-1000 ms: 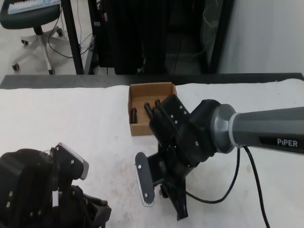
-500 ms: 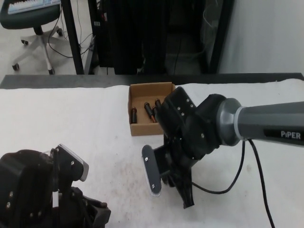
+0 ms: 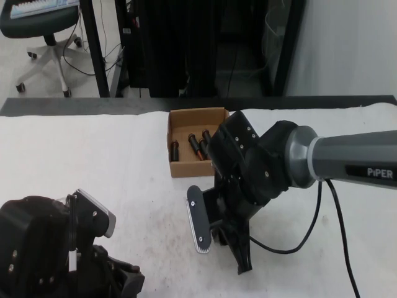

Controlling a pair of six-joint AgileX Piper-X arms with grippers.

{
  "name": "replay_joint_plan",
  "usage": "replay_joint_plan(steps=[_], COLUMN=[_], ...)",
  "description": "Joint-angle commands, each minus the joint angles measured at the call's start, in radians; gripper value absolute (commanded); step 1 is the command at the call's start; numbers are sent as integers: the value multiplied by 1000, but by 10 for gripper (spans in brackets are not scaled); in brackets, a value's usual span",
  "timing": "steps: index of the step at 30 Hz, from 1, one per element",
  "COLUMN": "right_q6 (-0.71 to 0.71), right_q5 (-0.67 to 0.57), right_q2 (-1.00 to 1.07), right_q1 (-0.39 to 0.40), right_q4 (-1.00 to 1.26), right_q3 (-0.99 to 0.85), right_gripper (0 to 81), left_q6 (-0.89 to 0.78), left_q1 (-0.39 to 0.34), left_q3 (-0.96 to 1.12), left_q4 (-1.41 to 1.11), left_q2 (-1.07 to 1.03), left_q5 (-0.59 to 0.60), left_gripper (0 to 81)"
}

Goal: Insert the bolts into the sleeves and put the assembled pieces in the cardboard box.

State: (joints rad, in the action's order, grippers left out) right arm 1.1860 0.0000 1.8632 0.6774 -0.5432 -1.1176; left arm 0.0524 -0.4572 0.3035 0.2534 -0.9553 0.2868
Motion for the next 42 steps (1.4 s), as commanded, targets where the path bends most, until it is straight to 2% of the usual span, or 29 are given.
replay_joint_plan(steps=[1,5,8,12,15,18,23,26,31,38,40,42], right_q6=[-4,-4,-4,-8,-72,-220,-586,-728,-812,-794,-782,-781], right_q5=[13,30,37,134,159,143,-25,-94,-111,-111,-111,-111], right_q2=[18,58,74,74,74,70,42,14,-45,-95,-95,-95], right_q1=[-3,-3,-3,-3,-3,1,0,0,0,0,0,0], right_q4=[-18,-28,-19,3,35,70,109,118,106,-13,-47,-70], right_q3=[-4,-4,-4,-4,-4,-8,-9,-9,-9,-9,-9,-9], right_gripper=[348,344,279,6,8,8,8,8,8,2,52,149], left_q6=[1,1,1,1,1,1,1,1,1,1,1,1], left_q1=[3,3,3,3,3,3,3,3,3,3,3,3], left_q3=[11,11,11,11,11,11,11,11,27,28,27,27], left_q4=[-3,-3,-3,-3,-3,-3,-3,-3,5,4,4,4], left_q2=[1,1,1,1,1,1,1,1,1,1,1,1], left_q5=[7,7,7,7,7,7,7,7,22,22,27,37], left_gripper=[3,3,3,3,3,3,3,3,3,3,3,3])
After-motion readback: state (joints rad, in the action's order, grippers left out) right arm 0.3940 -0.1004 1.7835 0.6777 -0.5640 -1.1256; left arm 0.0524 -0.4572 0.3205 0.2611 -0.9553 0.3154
